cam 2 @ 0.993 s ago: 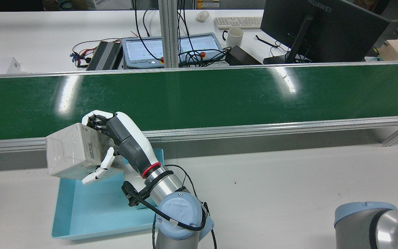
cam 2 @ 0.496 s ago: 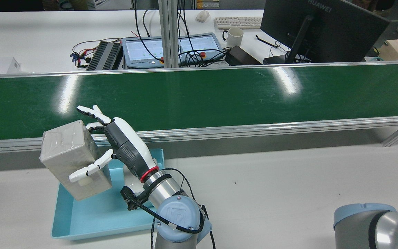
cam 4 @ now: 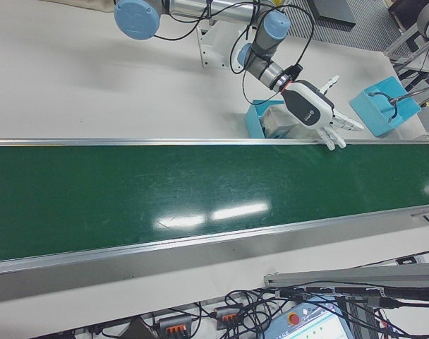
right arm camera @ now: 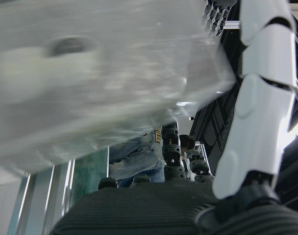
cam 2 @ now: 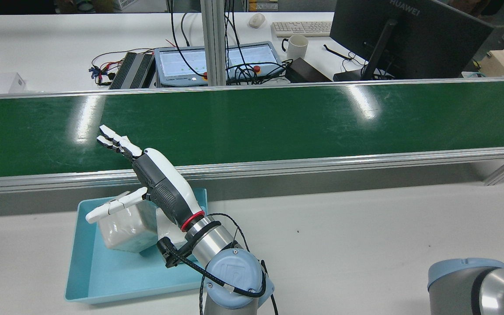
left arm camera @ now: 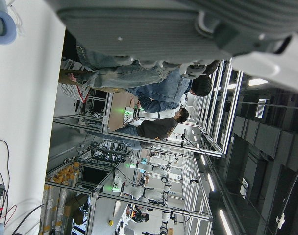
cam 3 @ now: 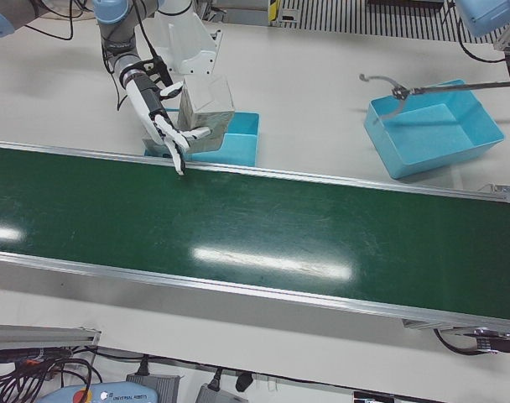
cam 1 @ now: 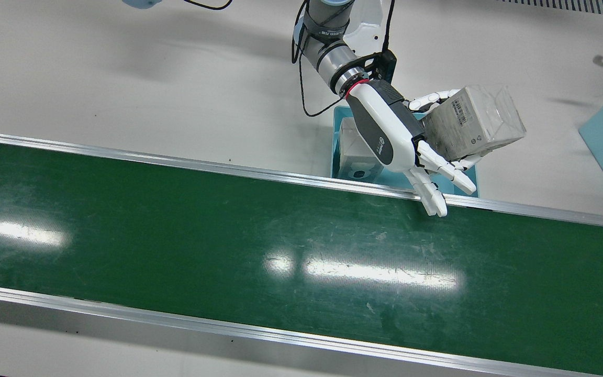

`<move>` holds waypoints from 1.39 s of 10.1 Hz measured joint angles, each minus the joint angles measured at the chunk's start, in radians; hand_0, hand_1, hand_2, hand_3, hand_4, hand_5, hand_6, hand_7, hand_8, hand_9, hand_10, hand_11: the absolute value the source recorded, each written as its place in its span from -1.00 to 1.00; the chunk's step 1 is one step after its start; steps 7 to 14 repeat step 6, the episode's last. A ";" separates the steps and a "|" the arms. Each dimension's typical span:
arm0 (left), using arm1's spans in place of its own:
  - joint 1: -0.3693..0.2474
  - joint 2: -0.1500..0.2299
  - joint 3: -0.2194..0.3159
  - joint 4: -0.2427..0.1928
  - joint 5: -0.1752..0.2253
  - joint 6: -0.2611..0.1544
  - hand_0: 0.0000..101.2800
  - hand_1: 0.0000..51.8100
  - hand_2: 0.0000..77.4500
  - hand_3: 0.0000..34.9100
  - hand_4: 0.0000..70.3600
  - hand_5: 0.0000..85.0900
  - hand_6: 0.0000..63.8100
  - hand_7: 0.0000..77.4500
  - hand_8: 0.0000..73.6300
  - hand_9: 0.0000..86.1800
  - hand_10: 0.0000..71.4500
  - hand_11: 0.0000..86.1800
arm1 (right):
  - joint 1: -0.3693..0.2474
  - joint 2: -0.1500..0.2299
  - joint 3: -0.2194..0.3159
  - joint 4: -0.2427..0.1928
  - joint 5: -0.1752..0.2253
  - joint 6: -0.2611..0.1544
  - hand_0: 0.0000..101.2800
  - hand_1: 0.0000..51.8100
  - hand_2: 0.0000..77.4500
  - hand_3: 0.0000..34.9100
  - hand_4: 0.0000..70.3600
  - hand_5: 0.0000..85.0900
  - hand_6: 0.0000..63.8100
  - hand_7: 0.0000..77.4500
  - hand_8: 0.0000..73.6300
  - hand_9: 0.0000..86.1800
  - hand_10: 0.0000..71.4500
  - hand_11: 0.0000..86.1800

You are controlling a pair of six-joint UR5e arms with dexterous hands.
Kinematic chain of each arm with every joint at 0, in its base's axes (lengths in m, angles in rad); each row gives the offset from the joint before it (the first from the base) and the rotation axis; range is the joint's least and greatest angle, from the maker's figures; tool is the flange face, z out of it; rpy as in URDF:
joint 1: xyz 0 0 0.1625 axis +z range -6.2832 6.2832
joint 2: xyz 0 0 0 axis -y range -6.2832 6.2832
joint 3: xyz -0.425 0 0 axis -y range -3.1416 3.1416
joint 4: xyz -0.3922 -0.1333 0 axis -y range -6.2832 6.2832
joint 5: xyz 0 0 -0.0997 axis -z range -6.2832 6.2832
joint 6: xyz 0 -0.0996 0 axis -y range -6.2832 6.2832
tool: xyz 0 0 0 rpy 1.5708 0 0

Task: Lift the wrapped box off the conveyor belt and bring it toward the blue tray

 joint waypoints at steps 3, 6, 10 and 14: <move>0.000 0.000 0.000 0.000 0.000 0.000 -1.00 -1.00 -0.99 -1.00 -0.98 -0.97 -0.98 -0.99 -0.99 -0.99 -1.00 -0.99 | 0.002 -0.027 0.063 -0.005 -0.001 0.000 -0.07 -0.47 -0.82 0.13 -0.78 -0.95 -1.00 -0.70 -0.91 -0.97 -1.00 -0.96; 0.000 0.000 0.000 0.000 0.000 0.000 -1.00 -1.00 -0.99 -1.00 -0.98 -0.97 -0.98 -0.99 -0.99 -1.00 -0.98 -1.00 | 0.045 -0.116 0.258 -0.045 0.004 0.003 0.03 -0.20 -0.58 0.04 -0.49 -0.51 -0.68 -0.25 -0.81 -0.96 -1.00 -0.97; 0.000 0.000 0.000 0.000 0.000 0.000 -1.00 -1.00 -0.99 -1.00 -0.98 -0.97 -0.98 -0.99 -0.99 -1.00 -0.98 -1.00 | 0.045 -0.116 0.258 -0.045 0.004 0.003 0.03 -0.20 -0.58 0.04 -0.49 -0.51 -0.68 -0.25 -0.81 -0.96 -1.00 -0.97; 0.000 0.000 0.000 0.000 0.000 0.000 -1.00 -1.00 -0.99 -1.00 -0.98 -0.97 -0.98 -0.99 -0.99 -1.00 -0.98 -1.00 | 0.045 -0.116 0.258 -0.045 0.004 0.003 0.03 -0.20 -0.58 0.04 -0.49 -0.51 -0.68 -0.25 -0.81 -0.96 -1.00 -0.97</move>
